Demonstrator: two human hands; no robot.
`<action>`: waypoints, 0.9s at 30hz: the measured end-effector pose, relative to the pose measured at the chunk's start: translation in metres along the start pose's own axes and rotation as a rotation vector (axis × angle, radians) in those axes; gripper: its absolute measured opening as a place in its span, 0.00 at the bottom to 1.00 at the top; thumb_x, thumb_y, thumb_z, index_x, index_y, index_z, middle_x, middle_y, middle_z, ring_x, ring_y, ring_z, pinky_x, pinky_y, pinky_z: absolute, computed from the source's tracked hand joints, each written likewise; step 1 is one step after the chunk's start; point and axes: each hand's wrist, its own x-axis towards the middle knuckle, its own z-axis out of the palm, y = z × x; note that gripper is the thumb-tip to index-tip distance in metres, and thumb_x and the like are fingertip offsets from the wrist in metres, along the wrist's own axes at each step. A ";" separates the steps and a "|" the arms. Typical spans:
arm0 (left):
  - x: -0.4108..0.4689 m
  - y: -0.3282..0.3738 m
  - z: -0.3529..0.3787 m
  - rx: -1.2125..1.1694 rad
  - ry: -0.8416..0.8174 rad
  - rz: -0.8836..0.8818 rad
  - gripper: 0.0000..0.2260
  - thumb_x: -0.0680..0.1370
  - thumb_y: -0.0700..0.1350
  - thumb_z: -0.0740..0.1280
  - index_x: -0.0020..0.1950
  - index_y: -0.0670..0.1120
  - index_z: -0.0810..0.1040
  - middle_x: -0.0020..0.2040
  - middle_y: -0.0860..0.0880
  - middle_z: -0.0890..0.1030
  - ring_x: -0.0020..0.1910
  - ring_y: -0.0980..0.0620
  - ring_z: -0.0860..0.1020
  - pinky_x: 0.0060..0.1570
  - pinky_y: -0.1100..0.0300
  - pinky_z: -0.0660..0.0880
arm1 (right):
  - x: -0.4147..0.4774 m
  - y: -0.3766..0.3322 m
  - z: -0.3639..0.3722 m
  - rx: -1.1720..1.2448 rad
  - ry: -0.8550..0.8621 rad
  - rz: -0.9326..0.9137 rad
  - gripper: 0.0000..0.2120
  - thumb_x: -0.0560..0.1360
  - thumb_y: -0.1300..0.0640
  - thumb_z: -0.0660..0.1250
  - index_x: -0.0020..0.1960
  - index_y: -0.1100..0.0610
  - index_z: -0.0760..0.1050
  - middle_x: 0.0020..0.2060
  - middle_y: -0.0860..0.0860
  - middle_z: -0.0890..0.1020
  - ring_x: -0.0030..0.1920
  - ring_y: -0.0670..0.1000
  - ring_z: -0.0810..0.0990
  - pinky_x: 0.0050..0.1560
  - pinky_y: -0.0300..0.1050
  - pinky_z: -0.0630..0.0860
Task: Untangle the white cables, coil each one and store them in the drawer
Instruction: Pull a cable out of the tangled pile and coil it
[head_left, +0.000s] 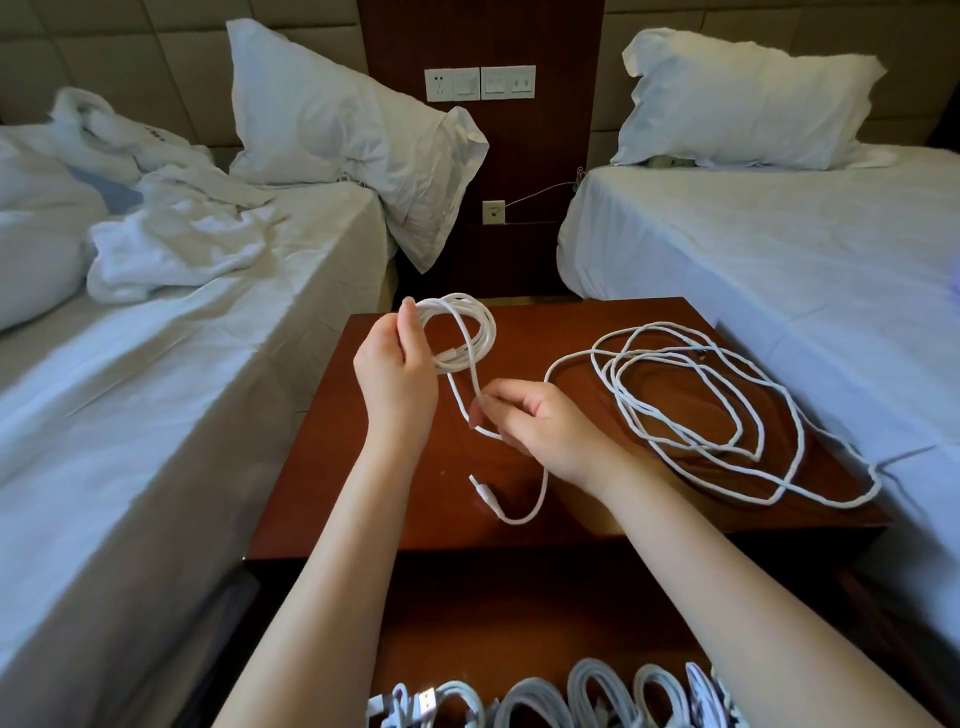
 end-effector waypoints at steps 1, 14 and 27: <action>-0.001 0.000 0.001 -0.015 0.003 -0.005 0.21 0.83 0.42 0.56 0.29 0.50 0.61 0.26 0.53 0.64 0.25 0.61 0.66 0.28 0.67 0.61 | -0.001 0.000 -0.001 0.005 -0.013 0.004 0.13 0.83 0.54 0.58 0.46 0.56 0.79 0.25 0.46 0.64 0.27 0.46 0.61 0.30 0.37 0.59; -0.005 0.025 0.000 -0.401 -0.230 -0.110 0.20 0.83 0.49 0.55 0.35 0.40 0.71 0.25 0.50 0.68 0.23 0.54 0.67 0.24 0.62 0.63 | 0.003 0.018 -0.021 0.206 -0.025 0.052 0.16 0.80 0.49 0.61 0.36 0.56 0.69 0.26 0.48 0.63 0.28 0.46 0.58 0.31 0.35 0.59; -0.027 0.056 0.000 -0.127 -0.914 0.016 0.19 0.83 0.47 0.56 0.39 0.37 0.73 0.32 0.45 0.68 0.27 0.55 0.66 0.29 0.63 0.65 | -0.001 0.005 -0.061 0.312 0.233 -0.006 0.18 0.81 0.54 0.62 0.32 0.53 0.72 0.28 0.51 0.69 0.30 0.49 0.67 0.38 0.41 0.69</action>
